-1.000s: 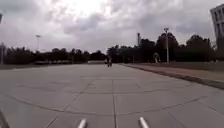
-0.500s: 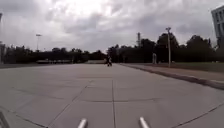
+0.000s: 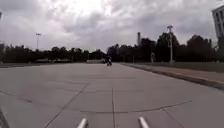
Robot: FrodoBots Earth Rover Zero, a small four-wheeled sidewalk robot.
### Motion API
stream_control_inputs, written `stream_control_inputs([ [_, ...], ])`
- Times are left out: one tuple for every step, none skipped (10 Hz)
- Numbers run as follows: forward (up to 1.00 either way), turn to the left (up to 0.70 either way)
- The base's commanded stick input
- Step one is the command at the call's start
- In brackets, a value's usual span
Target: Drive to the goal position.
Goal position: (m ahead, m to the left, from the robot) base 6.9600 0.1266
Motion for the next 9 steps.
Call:
stream_control_inputs([
  [0.70,0.00],
  [0.70,0.00],
  [0.70,0.00],
  [0.70,0.00],
  [0.70,0.00],
  [0.70,0.00],
  [0.70,0.00],
  [0.70,0.00],
  [0.70,0.00],
])
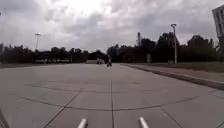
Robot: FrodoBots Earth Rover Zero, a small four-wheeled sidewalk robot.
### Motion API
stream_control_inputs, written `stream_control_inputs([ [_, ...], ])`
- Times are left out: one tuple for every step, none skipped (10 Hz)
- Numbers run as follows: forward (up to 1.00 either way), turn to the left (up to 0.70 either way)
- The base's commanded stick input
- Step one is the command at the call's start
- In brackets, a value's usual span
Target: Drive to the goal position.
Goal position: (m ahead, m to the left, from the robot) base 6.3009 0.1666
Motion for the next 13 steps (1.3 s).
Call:
stream_control_inputs([
  [0.70,0.00],
  [0.70,0.00],
  [0.70,0.00],
  [0.70,0.00],
  [0.70,0.00],
  [0.70,0.00],
  [0.70,0.00],
  [0.70,0.00],
  [0.70,0.00],
  [0.70,0.00],
  [0.70,0.00],
  [0.70,0.00],
  [0.70,0.00],
])
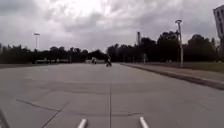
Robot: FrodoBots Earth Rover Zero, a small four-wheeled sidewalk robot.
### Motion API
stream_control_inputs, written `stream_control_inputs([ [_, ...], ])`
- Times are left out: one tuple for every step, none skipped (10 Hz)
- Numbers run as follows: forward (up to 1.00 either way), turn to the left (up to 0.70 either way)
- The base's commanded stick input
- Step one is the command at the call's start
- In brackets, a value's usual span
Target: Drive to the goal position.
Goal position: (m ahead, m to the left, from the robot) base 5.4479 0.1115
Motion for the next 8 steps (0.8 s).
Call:
stream_control_inputs([
  [0.70,0.00],
  [0.70,0.00],
  [0.70,0.00],
  [0.70,0.00],
  [0.70,0.00],
  [0.70,0.00],
  [0.70,0.00],
  [0.70,0.00],
])
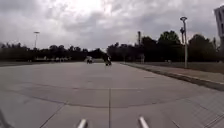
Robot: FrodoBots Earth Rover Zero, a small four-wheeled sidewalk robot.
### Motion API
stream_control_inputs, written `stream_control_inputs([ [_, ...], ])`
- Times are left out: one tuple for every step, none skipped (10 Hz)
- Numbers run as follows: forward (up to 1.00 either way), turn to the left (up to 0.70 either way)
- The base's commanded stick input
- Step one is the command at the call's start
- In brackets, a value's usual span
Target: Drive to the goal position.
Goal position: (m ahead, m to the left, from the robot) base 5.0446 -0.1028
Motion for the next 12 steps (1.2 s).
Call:
stream_control_inputs([
  [0.70,0.00],
  [0.70,0.00],
  [0.70,0.00],
  [0.70,0.00],
  [0.70,0.00],
  [0.70,0.00],
  [0.70,0.00],
  [0.70,0.00],
  [0.70,0.00],
  [0.70,0.00],
  [0.70,0.00],
  [0.70,0.00],
])
